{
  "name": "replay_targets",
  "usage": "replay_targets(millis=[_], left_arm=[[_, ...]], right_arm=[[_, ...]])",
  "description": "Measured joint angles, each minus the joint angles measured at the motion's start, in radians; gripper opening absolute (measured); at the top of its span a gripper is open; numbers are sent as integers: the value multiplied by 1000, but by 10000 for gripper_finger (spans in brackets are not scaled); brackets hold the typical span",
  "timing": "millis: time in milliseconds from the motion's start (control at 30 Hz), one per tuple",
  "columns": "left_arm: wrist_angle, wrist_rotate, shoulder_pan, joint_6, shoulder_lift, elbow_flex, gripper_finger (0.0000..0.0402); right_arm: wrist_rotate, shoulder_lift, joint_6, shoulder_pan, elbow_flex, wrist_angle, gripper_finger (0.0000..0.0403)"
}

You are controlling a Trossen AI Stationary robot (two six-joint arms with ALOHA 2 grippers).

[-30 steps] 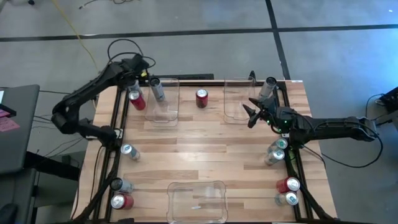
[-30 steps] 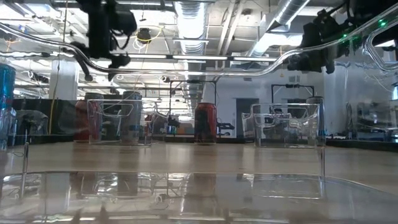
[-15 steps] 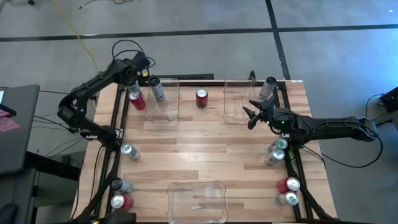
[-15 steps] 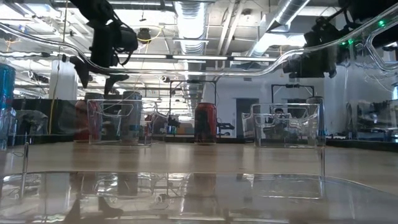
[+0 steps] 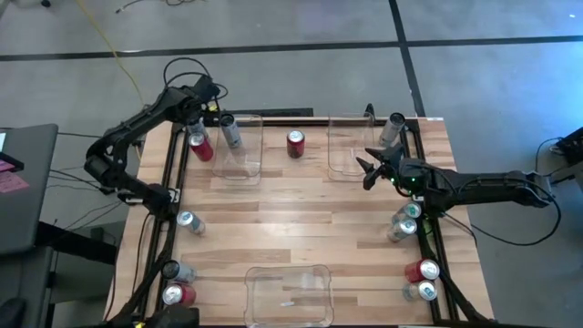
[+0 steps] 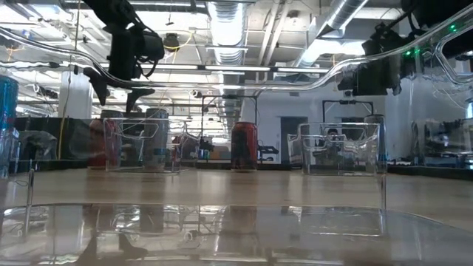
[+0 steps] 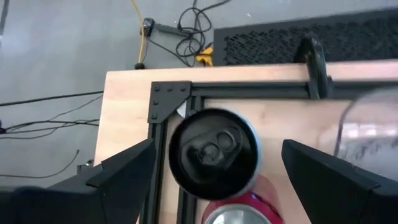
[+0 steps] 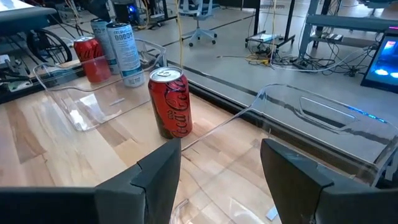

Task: Sort soda cans
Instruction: Put the top left white and blue soda can into the top left transparent bin

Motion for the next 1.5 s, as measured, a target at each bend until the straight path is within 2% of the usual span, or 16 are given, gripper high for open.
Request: replay_targets(millis=[767,1033,1500], left_arm=[[-10,-29,-2,-232,4,0,342],[33,-53,-9,-295,4,-45,342],[64,-86,-18,-377,4,-65,342]], right_arm=[[-1,0,17,0,0,2,242],[-33,0,19,1,0,16,242],[-44,0,18,66,0,16,242]])
